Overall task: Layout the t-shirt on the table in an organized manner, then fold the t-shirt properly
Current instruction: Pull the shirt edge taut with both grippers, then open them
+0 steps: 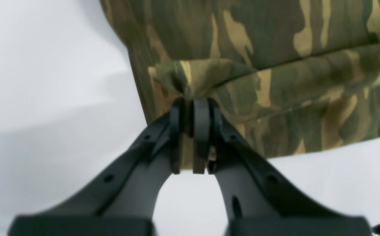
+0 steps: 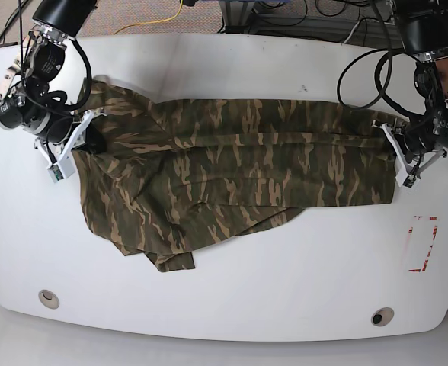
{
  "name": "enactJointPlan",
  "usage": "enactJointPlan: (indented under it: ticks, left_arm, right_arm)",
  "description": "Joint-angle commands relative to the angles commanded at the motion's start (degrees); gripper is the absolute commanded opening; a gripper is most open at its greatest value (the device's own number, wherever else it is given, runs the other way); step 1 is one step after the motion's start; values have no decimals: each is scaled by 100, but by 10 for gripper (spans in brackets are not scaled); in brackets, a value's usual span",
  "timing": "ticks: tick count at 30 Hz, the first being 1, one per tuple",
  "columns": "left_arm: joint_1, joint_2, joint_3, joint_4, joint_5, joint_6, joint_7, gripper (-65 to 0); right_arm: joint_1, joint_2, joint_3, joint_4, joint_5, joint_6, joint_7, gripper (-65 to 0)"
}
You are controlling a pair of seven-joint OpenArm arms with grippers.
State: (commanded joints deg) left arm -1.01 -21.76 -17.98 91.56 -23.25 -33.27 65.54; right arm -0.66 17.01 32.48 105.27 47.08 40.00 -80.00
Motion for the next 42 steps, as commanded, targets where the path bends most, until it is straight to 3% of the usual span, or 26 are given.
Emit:
enactJointPlan:
  ticks: [11,16,18,22,25,26,29,31,42]
  left_arm:
    - [-70,0,35,-431,9,0,-141,-618]
    - [-79,0,35,-589,9,0,-281,-618]
    - [-88,0,35,-598,9,0,-281,-618]
    - [-97,0,44,-598,18,9,-290,-582]
    - [-97,9,44,-624,273,9,-290,-485]
    - [-114,26,44,-633,448,9,-308,-425]
    - [-114,53,44,-633,765,9,-404,-315]
    - [-114,97,44,-633,826,9,-440,-276]
    - [-237,132,18,-475,800,-9,-431,-269]
  right_arm:
    - [88,9,-273,0,132,0,31,-604]
    - [62,0,-712,-527,-642,0,479,-596]
    - [62,-9,-809,-782,-1020,0,655,-564]
    - [35,-35,-730,-1116,-1670,0,971,-406]
    - [35,-35,-668,-1231,-1943,0,1015,-266]
    - [26,-9,-607,-1222,-1960,0,1015,-200]
    - [-35,9,-440,-1143,-1952,0,998,-70]
    - [-97,9,-325,-1002,-1952,0,998,-11]
    - [-624,-53,-132,387,-1943,0,409,0]
